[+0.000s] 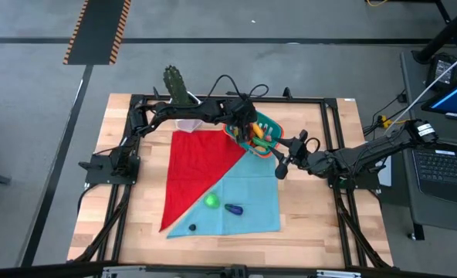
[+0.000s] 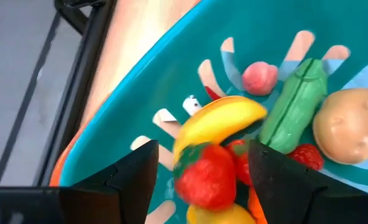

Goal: Pick and placing Produce into tupperware
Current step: Put the violet eggplant into the blue basket

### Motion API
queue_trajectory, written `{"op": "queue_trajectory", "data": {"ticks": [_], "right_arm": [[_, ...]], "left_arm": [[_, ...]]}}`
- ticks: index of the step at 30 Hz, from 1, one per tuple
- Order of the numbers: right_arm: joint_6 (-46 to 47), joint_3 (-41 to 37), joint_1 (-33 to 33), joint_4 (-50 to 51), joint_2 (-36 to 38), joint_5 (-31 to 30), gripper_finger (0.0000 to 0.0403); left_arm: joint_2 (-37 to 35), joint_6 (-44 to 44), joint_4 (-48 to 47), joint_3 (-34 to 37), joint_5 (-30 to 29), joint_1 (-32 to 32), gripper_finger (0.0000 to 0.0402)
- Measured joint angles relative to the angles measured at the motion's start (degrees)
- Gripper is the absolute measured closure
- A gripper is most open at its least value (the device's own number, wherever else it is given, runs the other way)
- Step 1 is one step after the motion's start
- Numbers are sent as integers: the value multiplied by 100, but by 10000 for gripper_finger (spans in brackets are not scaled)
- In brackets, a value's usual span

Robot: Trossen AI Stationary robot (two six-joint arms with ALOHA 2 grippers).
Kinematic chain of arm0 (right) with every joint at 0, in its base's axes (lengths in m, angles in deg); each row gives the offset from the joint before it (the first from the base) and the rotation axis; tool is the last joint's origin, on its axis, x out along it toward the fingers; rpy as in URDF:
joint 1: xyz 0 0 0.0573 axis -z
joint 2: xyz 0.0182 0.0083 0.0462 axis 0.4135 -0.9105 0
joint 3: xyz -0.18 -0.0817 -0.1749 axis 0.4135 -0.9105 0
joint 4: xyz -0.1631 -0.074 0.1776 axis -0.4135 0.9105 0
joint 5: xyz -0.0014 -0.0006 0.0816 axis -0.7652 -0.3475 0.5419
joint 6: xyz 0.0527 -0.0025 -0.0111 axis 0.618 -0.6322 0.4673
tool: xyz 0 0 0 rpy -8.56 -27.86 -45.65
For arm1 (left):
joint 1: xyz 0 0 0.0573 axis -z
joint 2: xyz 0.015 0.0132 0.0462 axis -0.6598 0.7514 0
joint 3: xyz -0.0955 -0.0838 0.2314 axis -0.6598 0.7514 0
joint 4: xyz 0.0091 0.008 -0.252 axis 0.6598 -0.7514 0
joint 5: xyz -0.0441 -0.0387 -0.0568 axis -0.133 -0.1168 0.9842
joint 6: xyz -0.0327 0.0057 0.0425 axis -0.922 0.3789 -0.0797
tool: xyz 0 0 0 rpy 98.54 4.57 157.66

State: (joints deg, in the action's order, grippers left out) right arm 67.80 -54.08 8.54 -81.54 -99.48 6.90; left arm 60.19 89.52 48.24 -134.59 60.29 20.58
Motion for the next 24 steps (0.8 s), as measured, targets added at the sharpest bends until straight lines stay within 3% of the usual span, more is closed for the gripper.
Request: {"op": "queue_trajectory", "data": {"ticks": [10, 16, 18, 24], "right_arm": [[-4, 0, 2, 2, 0, 2, 228], [-155, 0, 2, 138, -4, 464, 228], [-202, 0, 2, 136, -4, 607, 228], [7, 0, 2, 264, -4, 931, 228]], "left_arm": [[-121, -5, -41, 2, 187, 48, 154], [-567, 90, -156, 71, 1498, 131, 154], [-793, 120, -160, 222, 1756, 173, 154], [-1537, 37, 571, 1352, 1631, 459, 154]]}}
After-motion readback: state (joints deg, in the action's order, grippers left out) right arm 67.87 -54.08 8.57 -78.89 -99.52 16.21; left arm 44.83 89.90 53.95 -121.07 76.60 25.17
